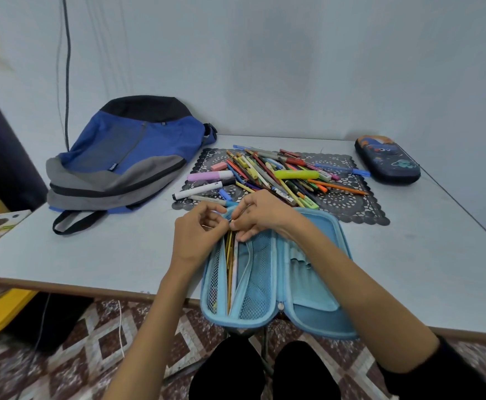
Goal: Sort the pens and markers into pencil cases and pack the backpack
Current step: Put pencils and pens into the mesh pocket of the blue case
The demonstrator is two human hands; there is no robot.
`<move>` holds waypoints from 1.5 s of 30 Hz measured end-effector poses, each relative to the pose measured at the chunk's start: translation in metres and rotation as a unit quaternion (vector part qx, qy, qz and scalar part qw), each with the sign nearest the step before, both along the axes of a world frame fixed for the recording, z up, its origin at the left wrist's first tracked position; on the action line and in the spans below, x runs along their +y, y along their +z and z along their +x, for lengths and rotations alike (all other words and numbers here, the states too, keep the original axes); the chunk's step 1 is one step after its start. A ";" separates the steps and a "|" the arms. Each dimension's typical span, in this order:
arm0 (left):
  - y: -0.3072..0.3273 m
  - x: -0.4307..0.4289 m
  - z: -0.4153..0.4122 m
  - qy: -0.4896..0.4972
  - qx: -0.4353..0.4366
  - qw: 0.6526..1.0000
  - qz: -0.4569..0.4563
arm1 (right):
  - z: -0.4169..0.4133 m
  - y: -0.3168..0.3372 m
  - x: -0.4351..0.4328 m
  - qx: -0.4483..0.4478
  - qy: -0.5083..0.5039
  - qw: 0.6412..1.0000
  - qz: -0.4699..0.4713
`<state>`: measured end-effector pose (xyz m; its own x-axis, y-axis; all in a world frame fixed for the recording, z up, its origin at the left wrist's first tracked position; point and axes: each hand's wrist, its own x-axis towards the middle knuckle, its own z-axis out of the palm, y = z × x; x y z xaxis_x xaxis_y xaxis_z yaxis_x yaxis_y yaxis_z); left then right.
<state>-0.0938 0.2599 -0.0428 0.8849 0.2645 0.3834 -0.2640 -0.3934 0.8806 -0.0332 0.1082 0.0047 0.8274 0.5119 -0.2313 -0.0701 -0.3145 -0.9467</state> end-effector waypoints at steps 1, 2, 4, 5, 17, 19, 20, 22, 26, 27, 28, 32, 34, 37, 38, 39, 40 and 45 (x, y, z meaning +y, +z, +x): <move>0.000 0.000 -0.001 -0.002 -0.001 1.000 -0.001 | 0.000 -0.001 0.001 -0.009 -0.001 1.000 -0.009; 0.001 -0.001 -0.001 -0.003 -0.002 1.000 -0.002 | 0.000 -0.001 0.002 -0.019 -0.001 1.000 -0.017; 0.001 -0.001 -0.002 -0.005 -0.003 1.000 -0.002 | 0.002 -0.003 0.002 -0.040 -0.003 0.999 -0.029; 0.002 -0.002 -0.002 -0.006 -0.003 1.000 -0.001 | 0.002 -0.004 0.002 -0.053 -0.004 0.998 -0.034; -0.001 -0.002 -0.001 -0.007 -0.001 1.000 -0.010 | 0.010 0.010 -0.013 -0.135 -0.099 0.984 -0.054; -0.001 -0.002 -0.001 -0.008 0.001 1.000 -0.013 | 0.024 0.012 -0.024 -0.220 -0.186 0.945 -0.152; -0.001 -0.002 -0.002 -0.009 0.000 1.000 -0.013 | 0.030 0.013 -0.031 -0.259 -0.205 0.918 -0.221; -0.002 -0.001 -0.002 -0.011 -0.001 1.000 -0.015 | 0.037 0.013 -0.044 -0.276 -0.204 0.881 -0.325; -0.002 0.000 -0.001 -0.011 0.000 1.000 -0.017 | 0.039 0.008 -0.056 -0.254 -0.172 0.878 -0.367; -0.002 0.000 0.000 -0.012 0.000 1.000 -0.016 | 0.039 0.007 -0.056 -0.254 -0.168 0.878 -0.368; -0.002 0.000 0.000 -0.013 0.000 1.000 -0.017 | 0.039 0.006 -0.056 -0.255 -0.167 0.878 -0.370; -0.003 0.000 -0.001 -0.015 0.001 1.000 -0.019 | 0.040 0.006 -0.054 -0.251 -0.157 0.868 -0.398; -0.002 -0.001 -0.002 -0.015 0.001 1.000 -0.022 | 0.042 0.006 -0.052 -0.247 -0.149 0.862 -0.417; -0.001 -0.001 -0.002 -0.013 0.000 1.000 -0.023 | 0.044 0.005 -0.049 -0.247 -0.146 0.858 -0.425; -0.002 -0.001 -0.002 -0.013 -0.001 1.000 -0.024 | 0.045 0.003 -0.050 -0.249 -0.149 0.859 -0.422; -0.002 -0.001 -0.002 -0.014 0.000 1.000 -0.024 | 0.045 0.002 -0.050 -0.254 -0.155 0.861 -0.413; -0.002 -0.002 -0.002 -0.014 0.000 1.000 -0.024 | 0.045 0.001 -0.052 -0.259 -0.167 0.865 -0.397; -0.001 -0.001 -0.002 -0.015 -0.002 1.000 -0.027 | 0.042 0.009 -0.058 -0.225 -0.227 0.942 -0.102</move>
<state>-0.0956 0.2591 -0.0438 0.8914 0.2587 0.3722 -0.2776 -0.3375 0.8995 0.0091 0.0498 0.0141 0.9879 0.0653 0.1406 0.1537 -0.5279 -0.8353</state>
